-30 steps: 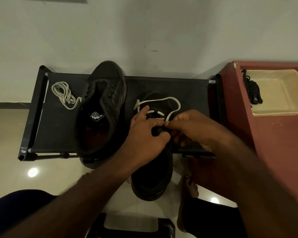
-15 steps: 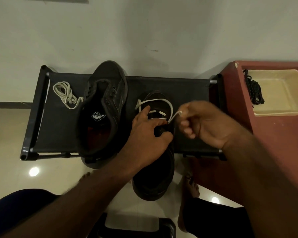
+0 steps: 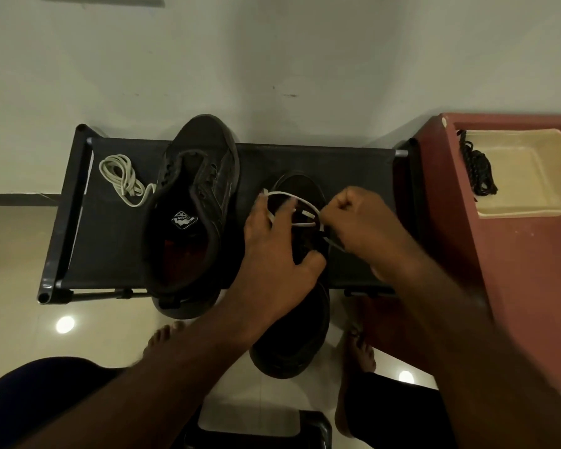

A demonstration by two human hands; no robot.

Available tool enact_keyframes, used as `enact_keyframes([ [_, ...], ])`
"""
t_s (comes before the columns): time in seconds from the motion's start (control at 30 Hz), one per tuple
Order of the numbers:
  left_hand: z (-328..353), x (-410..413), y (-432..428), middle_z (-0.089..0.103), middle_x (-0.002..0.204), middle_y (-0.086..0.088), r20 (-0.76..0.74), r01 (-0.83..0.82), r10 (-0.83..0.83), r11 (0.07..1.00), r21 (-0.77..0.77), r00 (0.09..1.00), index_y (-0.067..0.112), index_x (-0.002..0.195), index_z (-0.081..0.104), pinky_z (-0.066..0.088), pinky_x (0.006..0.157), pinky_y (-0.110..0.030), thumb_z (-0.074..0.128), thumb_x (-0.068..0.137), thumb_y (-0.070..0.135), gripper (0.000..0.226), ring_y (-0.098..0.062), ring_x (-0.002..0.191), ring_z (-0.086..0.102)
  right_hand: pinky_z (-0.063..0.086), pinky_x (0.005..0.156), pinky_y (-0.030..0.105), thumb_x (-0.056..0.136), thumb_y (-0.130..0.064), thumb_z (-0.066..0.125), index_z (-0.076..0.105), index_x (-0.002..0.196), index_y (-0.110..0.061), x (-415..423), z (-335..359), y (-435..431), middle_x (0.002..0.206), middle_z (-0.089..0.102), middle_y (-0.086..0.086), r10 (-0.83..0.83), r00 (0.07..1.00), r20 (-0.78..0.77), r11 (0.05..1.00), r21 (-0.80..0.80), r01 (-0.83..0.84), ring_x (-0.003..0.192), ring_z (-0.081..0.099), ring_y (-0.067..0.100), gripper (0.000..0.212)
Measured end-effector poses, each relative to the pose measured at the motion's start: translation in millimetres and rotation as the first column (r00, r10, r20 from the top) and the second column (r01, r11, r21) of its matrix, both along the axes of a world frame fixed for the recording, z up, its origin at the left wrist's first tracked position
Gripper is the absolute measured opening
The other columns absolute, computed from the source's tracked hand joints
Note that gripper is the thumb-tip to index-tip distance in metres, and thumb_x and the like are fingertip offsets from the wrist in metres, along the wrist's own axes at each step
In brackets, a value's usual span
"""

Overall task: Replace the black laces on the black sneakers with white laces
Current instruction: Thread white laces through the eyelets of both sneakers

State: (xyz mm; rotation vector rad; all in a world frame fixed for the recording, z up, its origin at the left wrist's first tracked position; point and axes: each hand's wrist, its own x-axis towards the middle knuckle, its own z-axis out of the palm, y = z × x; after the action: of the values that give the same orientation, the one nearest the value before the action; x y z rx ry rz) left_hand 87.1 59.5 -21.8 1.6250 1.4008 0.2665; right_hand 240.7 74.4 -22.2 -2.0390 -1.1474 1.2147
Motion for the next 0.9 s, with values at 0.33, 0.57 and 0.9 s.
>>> enact_keyframes([
  [0.33, -10.6, -1.7, 4.7, 0.019, 0.162, 0.005, 0.113, -0.097, 0.106, 0.992, -0.084, 0.988, 0.029, 0.155, -0.011, 0.03, 0.119, -0.041, 0.071, 0.083, 0.032, 0.109, -0.013, 0.147, 0.024, 0.013, 0.036, 0.015, 0.083, -0.009, 0.043, 0.061, 0.099, -0.013, 18.6, 54.4, 2.1, 0.048, 0.034, -0.006, -0.15, 0.37, -0.917, 0.988, -0.121, 0.1, 0.039, 0.013, 0.006, 0.024],
  [0.57, -9.7, -0.3, 4.0, 0.029, 0.158, 0.003, 0.086, -0.111, 0.118, 0.991, -0.076, 0.989, 0.031, 0.156, -0.005, 0.035, 0.115, -0.042, 0.063, 0.074, 0.046, 0.107, -0.015, 0.143, 0.032, 0.044, 0.056, 0.023, 0.094, -0.048, 0.062, 0.068, 0.092, -0.007, 3.9, 0.0, -10.4, 0.08, 0.067, 0.009, 0.235, 0.952, 0.197, 0.966, -0.155, -0.207, 0.062, 0.057, 0.007, 0.041],
  [0.9, -3.5, -0.5, 4.6, 0.017, 0.163, 0.004, 0.075, -0.106, 0.113, 0.99, -0.09, 0.991, 0.026, 0.156, -0.01, 0.027, 0.12, -0.038, 0.068, 0.085, 0.031, 0.106, -0.012, 0.147, 0.023, 0.043, 0.06, 0.028, 0.097, -0.022, 0.059, 0.063, 0.067, -0.013, 4.6, 11.3, -4.9, 0.057, 0.052, -0.001, 0.266, 0.945, -0.191, 0.964, 0.026, -0.265, 0.053, 0.048, 0.008, 0.031],
])
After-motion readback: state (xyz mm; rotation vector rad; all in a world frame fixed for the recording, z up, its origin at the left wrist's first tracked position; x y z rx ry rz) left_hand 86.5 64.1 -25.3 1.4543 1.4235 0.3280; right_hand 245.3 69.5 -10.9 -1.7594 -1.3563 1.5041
